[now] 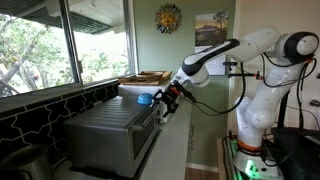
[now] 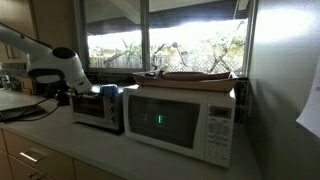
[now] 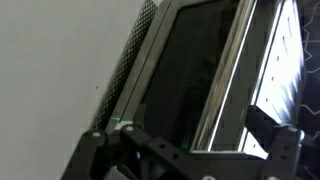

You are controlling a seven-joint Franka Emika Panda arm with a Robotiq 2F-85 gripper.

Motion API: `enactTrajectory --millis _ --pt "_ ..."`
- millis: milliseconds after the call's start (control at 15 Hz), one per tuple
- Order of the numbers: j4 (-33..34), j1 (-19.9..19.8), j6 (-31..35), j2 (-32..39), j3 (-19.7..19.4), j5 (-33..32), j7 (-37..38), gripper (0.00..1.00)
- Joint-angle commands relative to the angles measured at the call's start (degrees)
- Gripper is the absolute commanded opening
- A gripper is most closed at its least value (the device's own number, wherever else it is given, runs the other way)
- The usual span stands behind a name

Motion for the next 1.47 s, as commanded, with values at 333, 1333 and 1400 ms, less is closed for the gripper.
enactTrajectory --millis 333,1333,1400 --pt "-4.3 -1.5 2.7 -1.3 2.3 4.6 -1.1 1.0" --pt "-5.2 -12.1 -14.5 -5.9 3.1 -7.8 9.1 1.0" --pt "-4.4 -15.3 -15.8 -5.5 5.1 -7.4 8.9 1.0"
